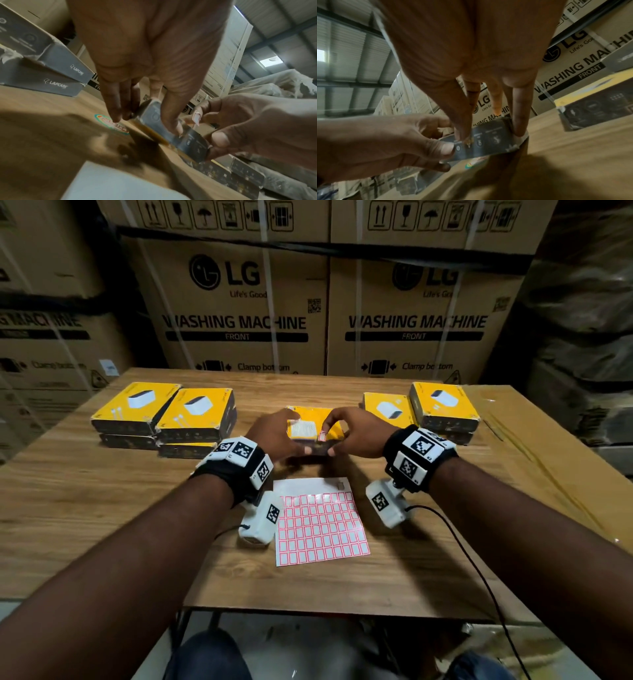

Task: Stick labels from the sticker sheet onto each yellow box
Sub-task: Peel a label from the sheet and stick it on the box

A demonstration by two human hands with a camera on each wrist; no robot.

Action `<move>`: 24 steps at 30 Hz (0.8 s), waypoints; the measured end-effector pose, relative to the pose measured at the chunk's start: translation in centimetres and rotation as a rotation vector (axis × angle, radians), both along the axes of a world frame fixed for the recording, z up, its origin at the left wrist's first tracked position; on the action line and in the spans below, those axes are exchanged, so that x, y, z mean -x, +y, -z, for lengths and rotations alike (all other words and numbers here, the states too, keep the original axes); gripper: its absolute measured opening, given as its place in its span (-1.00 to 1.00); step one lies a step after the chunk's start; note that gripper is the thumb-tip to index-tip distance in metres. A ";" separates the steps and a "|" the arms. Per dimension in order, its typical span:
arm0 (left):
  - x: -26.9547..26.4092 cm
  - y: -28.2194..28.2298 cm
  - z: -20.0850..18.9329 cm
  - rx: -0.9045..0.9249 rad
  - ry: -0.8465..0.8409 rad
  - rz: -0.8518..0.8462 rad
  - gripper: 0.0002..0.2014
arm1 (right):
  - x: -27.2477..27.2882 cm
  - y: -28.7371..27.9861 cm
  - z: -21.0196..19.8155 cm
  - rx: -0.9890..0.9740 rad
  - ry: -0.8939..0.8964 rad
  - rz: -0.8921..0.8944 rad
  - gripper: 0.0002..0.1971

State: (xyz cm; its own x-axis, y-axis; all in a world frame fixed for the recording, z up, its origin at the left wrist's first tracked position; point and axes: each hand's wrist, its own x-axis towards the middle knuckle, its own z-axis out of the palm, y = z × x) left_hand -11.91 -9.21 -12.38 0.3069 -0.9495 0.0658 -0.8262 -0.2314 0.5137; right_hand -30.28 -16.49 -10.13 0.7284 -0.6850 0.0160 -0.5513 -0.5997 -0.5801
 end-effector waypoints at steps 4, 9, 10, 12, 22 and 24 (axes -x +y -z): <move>-0.5 -0.1 -1.2 0.053 0.046 -0.025 -0.38 | -0.2 0.0 -1.1 -0.004 -0.061 -0.028 -0.68; -0.1 0.6 -1.4 0.148 0.176 -0.044 -0.71 | -0.2 -0.2 -1.3 -0.037 -0.106 -0.017 -0.76; 0.1 0.7 -1.4 0.168 0.235 -0.048 -0.75 | -0.2 -0.2 -1.4 -0.046 -0.130 -0.018 -0.77; 0.8 1.1 -1.7 0.190 0.406 -0.058 -0.85 | -0.1 0.0 -1.7 -0.072 -0.150 -0.044 -0.80; 2.8 1.4 -2.9 0.207 0.734 -0.157 -0.95 | -0.5 0.7 -2.4 0.188 -0.165 0.009 -0.91; 2.9 1.6 -3.2 0.192 0.734 -0.157 -0.96 | -0.9 0.8 -2.4 0.247 -0.177 0.020 -0.95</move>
State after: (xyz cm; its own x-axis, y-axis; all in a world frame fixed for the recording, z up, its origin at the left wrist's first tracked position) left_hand -14.79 -7.64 -9.20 0.4654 -0.8838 -0.0470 -0.2237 -0.1688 0.9599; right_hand -29.43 -15.66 -7.77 0.6857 -0.6587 0.3097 -0.4677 -0.7247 -0.5059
